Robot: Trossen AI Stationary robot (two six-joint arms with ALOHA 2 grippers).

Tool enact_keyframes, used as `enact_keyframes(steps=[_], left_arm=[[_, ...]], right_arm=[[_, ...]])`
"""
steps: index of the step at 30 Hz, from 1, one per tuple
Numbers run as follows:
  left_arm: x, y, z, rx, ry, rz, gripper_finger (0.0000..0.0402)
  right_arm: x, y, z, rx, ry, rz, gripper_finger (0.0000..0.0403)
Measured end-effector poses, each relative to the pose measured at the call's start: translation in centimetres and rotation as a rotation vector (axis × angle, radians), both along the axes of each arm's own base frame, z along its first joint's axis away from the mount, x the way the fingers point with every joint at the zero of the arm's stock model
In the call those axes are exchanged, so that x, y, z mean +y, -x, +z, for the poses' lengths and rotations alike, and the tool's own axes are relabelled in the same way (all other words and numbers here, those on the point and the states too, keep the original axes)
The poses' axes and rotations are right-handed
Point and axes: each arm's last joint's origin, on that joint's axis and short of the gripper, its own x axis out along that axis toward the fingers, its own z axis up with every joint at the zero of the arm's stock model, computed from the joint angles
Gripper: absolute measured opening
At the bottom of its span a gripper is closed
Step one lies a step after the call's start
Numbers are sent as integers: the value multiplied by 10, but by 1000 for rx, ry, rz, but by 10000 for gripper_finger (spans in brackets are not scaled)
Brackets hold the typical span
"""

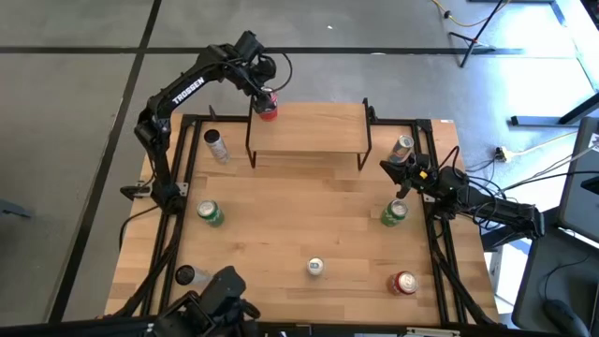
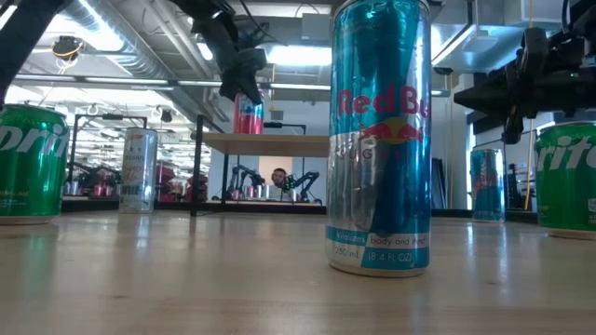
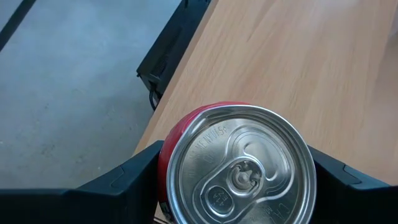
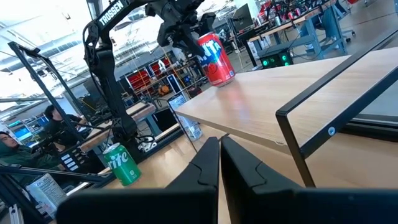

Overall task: Place canned beverage on shelf
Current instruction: Put the top red soda can on the shelf, then put the red soda can on the shelf aligned with the other red soda can

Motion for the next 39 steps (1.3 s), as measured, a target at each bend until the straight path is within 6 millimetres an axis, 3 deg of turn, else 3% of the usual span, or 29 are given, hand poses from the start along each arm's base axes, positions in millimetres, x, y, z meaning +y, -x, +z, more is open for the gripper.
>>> enact_keyframes(steps=[3, 12, 20, 24, 31, 36, 39], left_arm=[[0, 0, -2, 3, 6, -12, 268], [-7, -5, 0, 19, -11, -33, 342], [-32, 9, 42, -41, -156, 32, 346], [-58, 17, 69, -159, -146, 74, 346], [-125, 16, 102, -298, -88, 19, 346], [-172, 6, 116, -393, -45, -61, 346], [-198, -1, 118, -394, -52, -98, 346]], right_arm=[[0, 0, 0, 0, 0, 0, 10], [0, 0, 0, -1, 0, 0, 10], [0, 0, 0, -3, 0, 0, 10], [0, 0, 4, -39, 6, 5, 10], [-1, 1, 7, -80, -5, -49, 10], [1, 1, 11, -105, -5, 31, 10], [3, 2, 25, -123, 1, 84, 10]])
